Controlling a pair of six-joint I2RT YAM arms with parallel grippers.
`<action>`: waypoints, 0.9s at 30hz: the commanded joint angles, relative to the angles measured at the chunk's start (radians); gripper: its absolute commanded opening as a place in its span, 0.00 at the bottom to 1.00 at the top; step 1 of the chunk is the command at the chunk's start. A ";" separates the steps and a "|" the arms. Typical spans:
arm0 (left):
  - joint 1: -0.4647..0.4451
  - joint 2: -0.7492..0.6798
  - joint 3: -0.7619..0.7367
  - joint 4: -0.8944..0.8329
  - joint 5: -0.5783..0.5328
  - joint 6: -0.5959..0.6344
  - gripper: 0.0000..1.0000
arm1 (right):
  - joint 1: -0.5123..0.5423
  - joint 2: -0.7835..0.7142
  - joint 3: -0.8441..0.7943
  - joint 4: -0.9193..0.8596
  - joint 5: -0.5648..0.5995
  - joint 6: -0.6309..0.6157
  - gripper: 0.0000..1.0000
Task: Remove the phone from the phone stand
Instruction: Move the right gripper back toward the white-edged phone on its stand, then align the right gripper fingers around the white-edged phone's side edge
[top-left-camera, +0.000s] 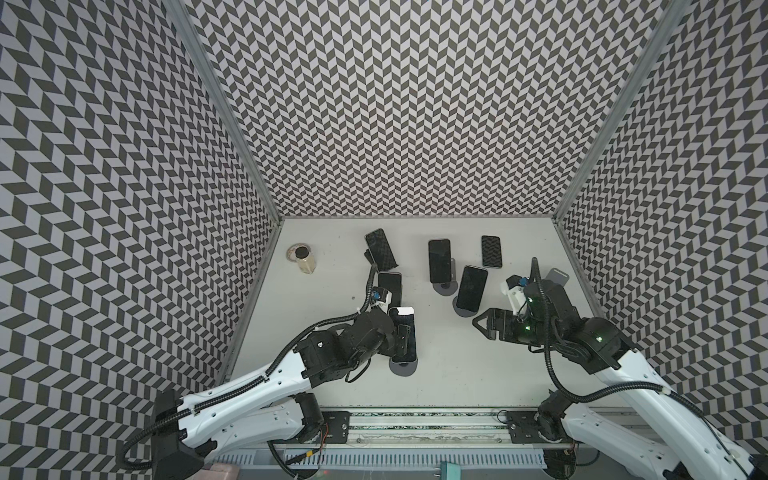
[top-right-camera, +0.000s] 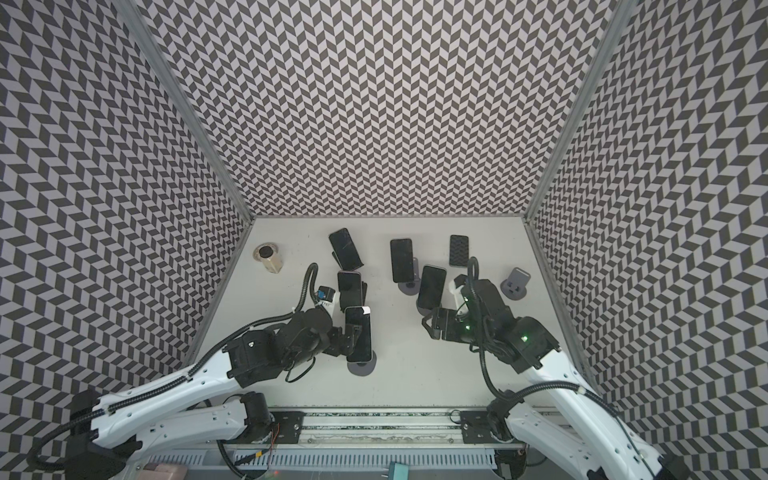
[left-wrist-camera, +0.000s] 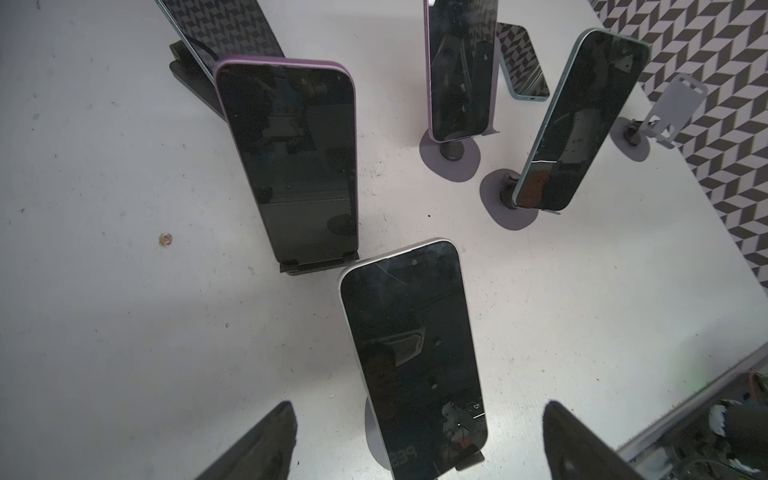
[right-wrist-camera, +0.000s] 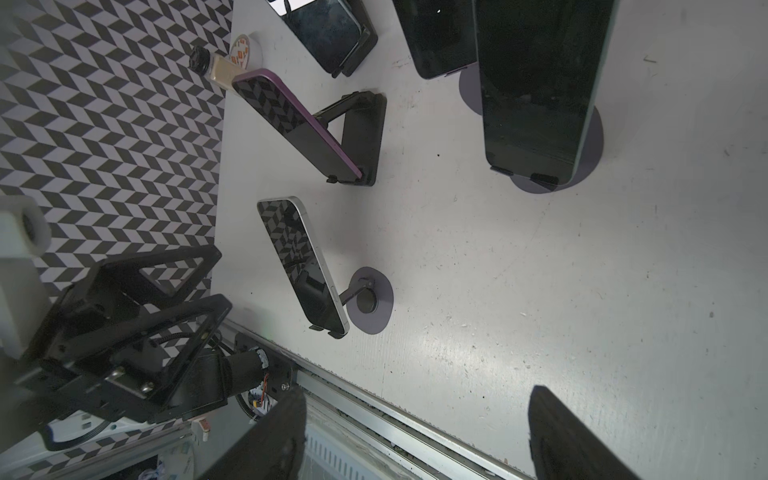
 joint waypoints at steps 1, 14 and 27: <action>-0.036 0.043 0.041 0.025 -0.095 -0.066 0.94 | 0.041 -0.007 -0.007 0.132 0.031 -0.026 0.82; -0.129 0.159 0.042 0.011 -0.296 -0.199 1.00 | 0.322 0.066 -0.130 0.322 0.157 0.007 0.83; -0.129 0.201 0.072 0.021 -0.284 -0.246 1.00 | 0.325 0.048 -0.177 0.372 0.216 -0.001 0.84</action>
